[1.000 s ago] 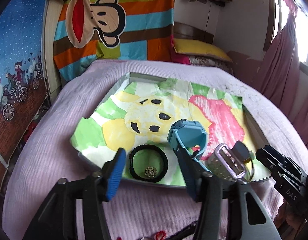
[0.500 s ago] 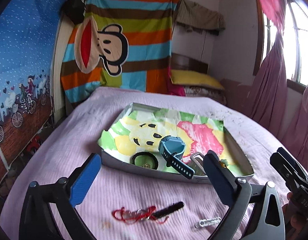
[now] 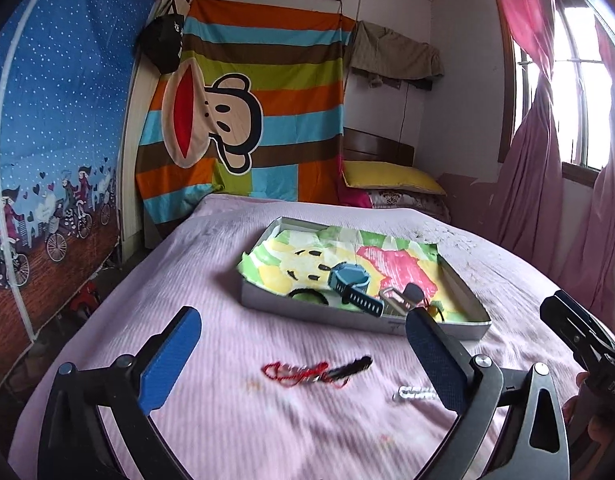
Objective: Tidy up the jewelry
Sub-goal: 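Withdraw both grippers from the tray toward the remaining jewelry on the bedspread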
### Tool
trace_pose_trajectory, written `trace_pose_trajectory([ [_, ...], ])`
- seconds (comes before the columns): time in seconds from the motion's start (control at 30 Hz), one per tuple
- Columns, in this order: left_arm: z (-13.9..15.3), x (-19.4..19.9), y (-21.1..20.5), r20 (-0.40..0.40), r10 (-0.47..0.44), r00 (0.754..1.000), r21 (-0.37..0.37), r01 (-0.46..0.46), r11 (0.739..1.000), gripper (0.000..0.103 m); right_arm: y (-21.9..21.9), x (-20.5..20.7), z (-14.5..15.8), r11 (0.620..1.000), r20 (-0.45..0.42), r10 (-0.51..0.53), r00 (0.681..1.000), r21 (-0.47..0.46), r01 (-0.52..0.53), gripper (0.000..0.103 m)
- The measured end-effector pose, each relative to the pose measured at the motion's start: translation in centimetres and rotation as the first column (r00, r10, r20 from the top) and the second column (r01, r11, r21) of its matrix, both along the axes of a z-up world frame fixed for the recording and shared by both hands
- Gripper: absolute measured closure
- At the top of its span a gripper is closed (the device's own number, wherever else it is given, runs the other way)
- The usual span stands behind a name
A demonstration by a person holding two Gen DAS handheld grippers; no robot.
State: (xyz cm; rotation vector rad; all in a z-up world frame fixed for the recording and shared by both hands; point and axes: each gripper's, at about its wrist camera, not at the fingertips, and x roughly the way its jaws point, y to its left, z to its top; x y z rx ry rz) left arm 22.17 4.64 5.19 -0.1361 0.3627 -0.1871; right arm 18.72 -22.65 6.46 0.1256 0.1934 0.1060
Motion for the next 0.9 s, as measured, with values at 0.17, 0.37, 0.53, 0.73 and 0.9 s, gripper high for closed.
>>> trace_pose_trajectory([
  [0.17,-1.0,-1.4,0.8,-0.008,-0.006,1.000,0.016,0.007,1.000,0.000,0.6,-0.9,-0.9,1.000,-0.033,0.017,0.999,-0.005,-0.017,0.001],
  [0.37,-2.3,-2.1,1.4,-0.038,-0.016,0.999,0.050,0.018,0.999,0.000,1.5,-1.7,-2.2,0.999,-0.065,0.033,0.997,-0.033,-0.035,0.001],
  [0.53,-3.2,-1.8,1.6,-0.079,-0.024,0.997,0.058,0.029,0.998,0.000,2.2,-2.0,-3.3,0.998,-0.096,0.041,0.994,-0.049,-0.046,0.001],
  [0.73,-4.2,-1.4,1.7,-0.116,-0.040,0.992,0.071,0.049,0.996,0.000,2.1,-1.8,-4.5,0.998,-0.139,0.039,0.990,-0.051,-0.047,0.001],
  [0.9,-4.8,-0.9,1.8,-0.148,-0.049,0.988,0.067,0.060,0.996,0.000,2.0,-1.1,-5.1,0.997,-0.175,0.046,0.983,-0.054,-0.057,0.001],
])
